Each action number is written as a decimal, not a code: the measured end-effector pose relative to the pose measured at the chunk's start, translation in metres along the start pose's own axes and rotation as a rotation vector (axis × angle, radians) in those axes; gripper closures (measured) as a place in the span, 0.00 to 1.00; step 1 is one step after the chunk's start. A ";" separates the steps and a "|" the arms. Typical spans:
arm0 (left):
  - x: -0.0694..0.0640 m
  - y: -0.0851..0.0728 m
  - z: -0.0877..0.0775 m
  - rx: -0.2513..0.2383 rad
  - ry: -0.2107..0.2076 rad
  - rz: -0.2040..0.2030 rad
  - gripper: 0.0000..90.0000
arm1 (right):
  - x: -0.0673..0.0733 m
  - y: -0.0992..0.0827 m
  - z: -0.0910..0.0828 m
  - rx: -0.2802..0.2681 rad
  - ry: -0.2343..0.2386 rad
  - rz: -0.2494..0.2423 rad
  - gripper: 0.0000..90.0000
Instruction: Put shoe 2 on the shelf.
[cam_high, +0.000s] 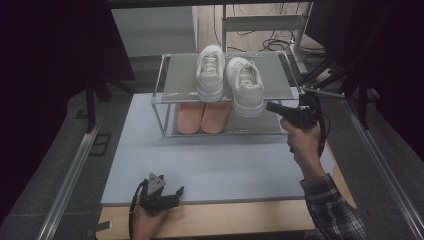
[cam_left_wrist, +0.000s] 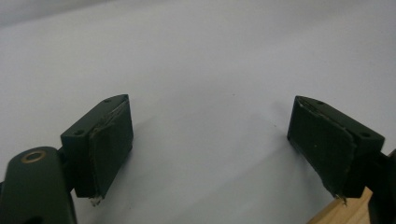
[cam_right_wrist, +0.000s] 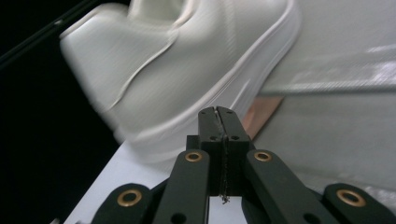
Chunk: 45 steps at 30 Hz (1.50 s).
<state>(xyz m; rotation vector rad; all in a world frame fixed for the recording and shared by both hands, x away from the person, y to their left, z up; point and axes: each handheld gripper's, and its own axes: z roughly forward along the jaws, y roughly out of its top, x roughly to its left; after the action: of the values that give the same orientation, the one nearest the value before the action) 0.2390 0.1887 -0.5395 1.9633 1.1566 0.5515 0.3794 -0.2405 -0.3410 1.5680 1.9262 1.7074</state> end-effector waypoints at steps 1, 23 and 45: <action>0.000 0.000 0.000 0.000 0.000 0.000 0.16 | 0.002 -0.004 -0.003 0.001 0.011 -0.008 1.00; 0.000 0.000 0.000 0.001 0.001 -0.001 0.16 | 0.023 -0.021 0.026 0.049 0.051 -0.048 1.00; 0.000 0.000 -0.001 0.003 -0.001 -0.002 0.16 | 0.014 -0.005 0.059 0.014 -0.047 -0.019 1.00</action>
<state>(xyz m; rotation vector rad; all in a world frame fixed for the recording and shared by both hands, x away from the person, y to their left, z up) 0.2385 0.1887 -0.5392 1.9646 1.1599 0.5476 0.4097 -0.1911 -0.3585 1.5752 1.9288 1.6388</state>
